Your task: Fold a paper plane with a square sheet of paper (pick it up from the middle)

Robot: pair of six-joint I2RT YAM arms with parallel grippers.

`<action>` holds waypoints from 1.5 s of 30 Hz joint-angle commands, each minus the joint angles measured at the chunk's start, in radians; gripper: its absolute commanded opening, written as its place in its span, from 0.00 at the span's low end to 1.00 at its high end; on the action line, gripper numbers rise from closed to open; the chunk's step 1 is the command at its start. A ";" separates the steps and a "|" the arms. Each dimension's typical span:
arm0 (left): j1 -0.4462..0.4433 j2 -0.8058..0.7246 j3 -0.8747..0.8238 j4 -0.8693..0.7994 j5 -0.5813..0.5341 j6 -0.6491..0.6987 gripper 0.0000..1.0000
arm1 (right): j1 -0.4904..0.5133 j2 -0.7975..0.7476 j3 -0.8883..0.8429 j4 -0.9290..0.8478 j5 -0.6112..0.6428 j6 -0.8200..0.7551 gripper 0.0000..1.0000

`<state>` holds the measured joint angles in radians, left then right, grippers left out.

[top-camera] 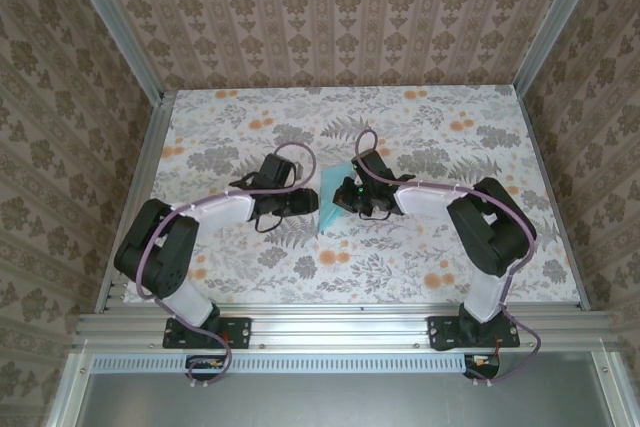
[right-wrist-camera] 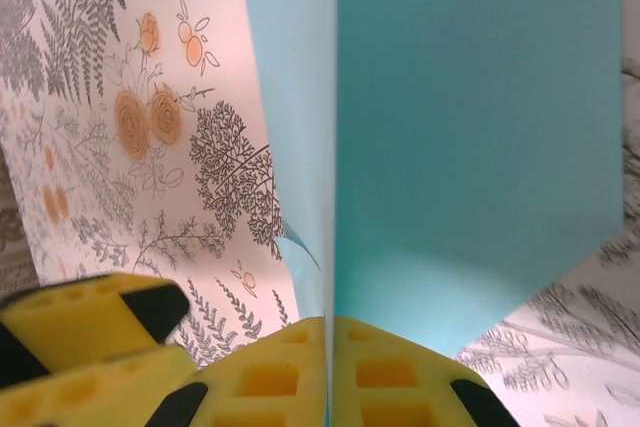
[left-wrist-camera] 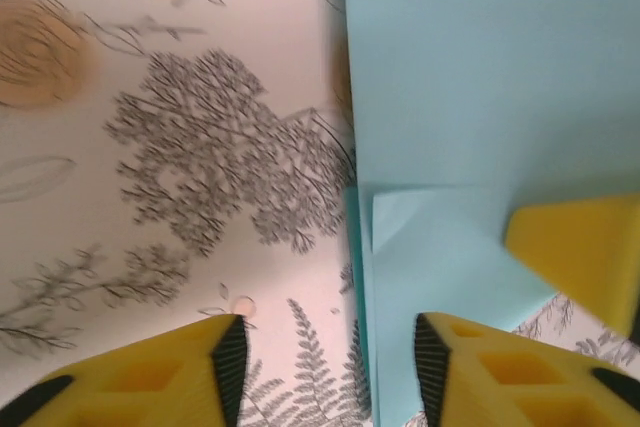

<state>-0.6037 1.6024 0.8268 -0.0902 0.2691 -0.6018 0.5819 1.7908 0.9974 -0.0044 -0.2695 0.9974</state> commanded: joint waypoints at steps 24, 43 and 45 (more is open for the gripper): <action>-0.202 -0.056 -0.203 0.443 -0.099 0.390 0.59 | 0.017 -0.082 0.016 -0.217 0.180 0.355 0.01; -0.242 0.104 -0.238 0.716 -0.100 0.504 0.44 | -0.001 -0.063 0.032 -0.216 0.140 0.354 0.02; -0.242 0.114 -0.242 0.731 -0.113 0.507 0.44 | -0.002 -0.061 0.031 -0.213 0.134 0.356 0.02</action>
<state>-0.8387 1.6993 0.6018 0.5789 0.1741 -0.1349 0.5858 1.7397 1.0027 -0.1913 -0.1070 1.3361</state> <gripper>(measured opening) 0.438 0.048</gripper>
